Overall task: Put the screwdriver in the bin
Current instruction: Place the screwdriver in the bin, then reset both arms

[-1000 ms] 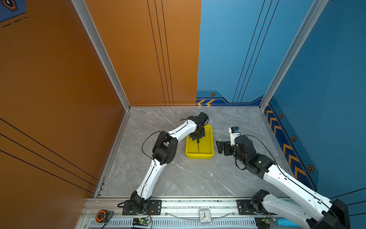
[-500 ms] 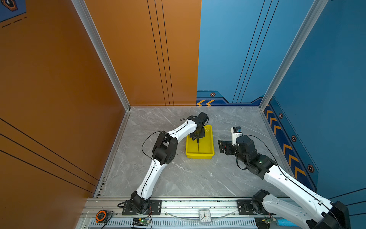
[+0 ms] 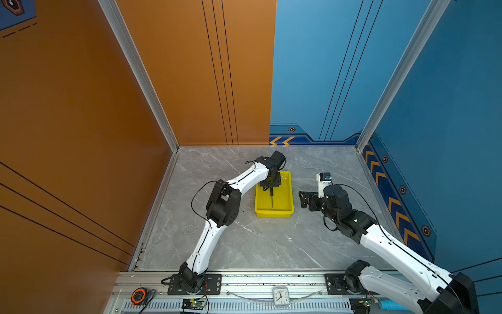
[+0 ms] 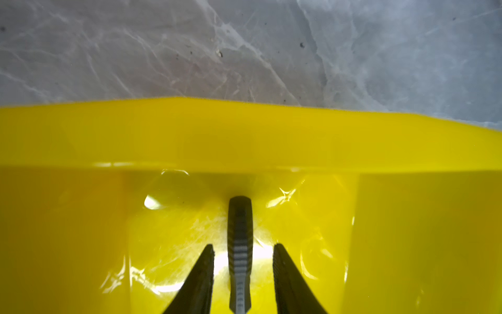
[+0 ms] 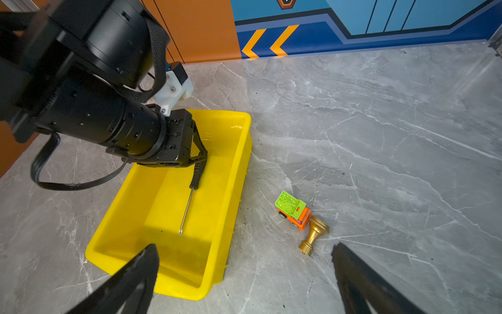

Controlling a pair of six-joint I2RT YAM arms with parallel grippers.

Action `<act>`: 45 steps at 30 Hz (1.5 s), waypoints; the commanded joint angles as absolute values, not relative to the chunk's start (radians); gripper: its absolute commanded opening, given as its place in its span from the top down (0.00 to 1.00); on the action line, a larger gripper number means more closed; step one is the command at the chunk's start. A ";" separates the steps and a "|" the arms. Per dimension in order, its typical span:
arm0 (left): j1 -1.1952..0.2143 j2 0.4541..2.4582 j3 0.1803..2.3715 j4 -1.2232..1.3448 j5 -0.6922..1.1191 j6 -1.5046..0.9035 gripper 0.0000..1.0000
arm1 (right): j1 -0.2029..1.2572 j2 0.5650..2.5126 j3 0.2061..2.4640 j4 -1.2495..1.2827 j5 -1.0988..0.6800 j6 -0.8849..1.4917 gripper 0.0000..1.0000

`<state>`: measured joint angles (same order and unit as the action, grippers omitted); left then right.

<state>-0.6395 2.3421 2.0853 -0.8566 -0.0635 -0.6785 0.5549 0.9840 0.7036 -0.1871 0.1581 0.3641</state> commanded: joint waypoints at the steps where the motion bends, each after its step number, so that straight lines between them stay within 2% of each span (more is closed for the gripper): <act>1: -0.656 2.245 2.048 -0.872 -0.099 -0.677 0.60 | 0.549 0.986 0.706 -0.187 0.140 0.359 0.00; 6: -0.677 2.138 1.976 -0.871 -0.118 -0.692 0.56 | 0.555 0.999 0.763 -0.281 0.167 0.331 0.00; 12: -0.703 1.979 1.856 -0.871 -0.164 -0.696 0.44 | 0.564 0.995 0.792 -0.293 0.109 0.314 0.00; 23: -0.700 1.724 1.641 -0.871 -0.209 -0.654 0.28 | 0.593 0.950 0.801 -0.329 0.155 0.365 0.00; 28: -0.667 1.634 1.562 -0.846 -0.206 -0.590 0.18 | 0.598 0.944 0.798 -0.335 0.202 0.377 0.00; 30: -0.646 1.589 1.506 -0.801 -0.189 -0.562 0.09 | 0.597 0.951 0.798 -0.336 0.219 0.388 0.00; 34: -0.590 1.520 1.408 -0.738 -0.146 -0.538 0.01 | 0.600 0.944 0.792 -0.334 0.237 0.410 0.00; 45: -0.406 1.326 1.194 -0.639 -0.075 -0.387 0.02 | 0.572 0.913 0.762 -0.336 0.354 0.430 0.00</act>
<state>-0.4438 1.3678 1.2259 -0.6727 -0.1146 -0.4572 0.5850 0.9340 0.7761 -0.3077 0.2958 0.4137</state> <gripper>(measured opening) 0.981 0.999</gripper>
